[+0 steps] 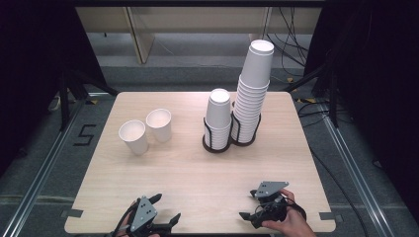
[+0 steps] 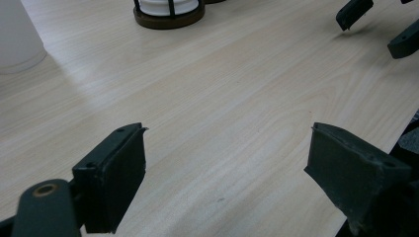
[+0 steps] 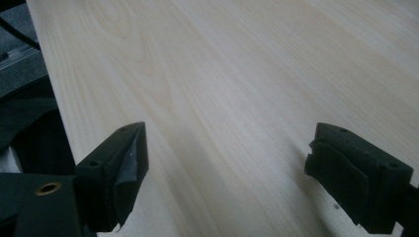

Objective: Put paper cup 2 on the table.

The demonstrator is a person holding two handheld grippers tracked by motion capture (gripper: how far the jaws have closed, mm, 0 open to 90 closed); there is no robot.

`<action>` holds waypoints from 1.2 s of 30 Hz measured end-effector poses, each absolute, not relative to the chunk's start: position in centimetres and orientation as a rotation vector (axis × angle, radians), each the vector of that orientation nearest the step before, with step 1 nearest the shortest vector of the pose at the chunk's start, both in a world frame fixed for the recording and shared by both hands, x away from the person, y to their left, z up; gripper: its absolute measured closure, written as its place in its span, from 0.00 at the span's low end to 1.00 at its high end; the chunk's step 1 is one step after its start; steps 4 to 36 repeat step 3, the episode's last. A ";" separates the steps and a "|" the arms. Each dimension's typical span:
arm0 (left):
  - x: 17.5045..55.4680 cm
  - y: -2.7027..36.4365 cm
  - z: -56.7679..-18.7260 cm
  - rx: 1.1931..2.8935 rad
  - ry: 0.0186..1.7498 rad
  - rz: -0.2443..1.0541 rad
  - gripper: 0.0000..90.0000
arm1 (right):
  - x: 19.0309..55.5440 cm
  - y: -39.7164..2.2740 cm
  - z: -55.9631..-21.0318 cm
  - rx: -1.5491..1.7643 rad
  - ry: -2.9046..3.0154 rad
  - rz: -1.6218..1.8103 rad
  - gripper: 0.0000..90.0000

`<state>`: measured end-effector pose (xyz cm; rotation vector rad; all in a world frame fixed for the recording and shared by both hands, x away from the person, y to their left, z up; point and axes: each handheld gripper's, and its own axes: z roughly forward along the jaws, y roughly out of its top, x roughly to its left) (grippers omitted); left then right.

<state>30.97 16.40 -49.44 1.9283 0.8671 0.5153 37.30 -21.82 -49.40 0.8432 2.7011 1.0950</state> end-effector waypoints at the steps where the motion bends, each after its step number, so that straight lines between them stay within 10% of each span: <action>1: 31.1 16.4 -49.5 1.923 0.868 0.515 0.16 | 37.4 -21.9 -49.4 0.844 2.691 1.096 0.18; 36: 31.2 16.5 -49.6 1.916 0.884 0.512 0.16 | 37.6 -22.1 -49.4 0.857 2.675 1.093 0.18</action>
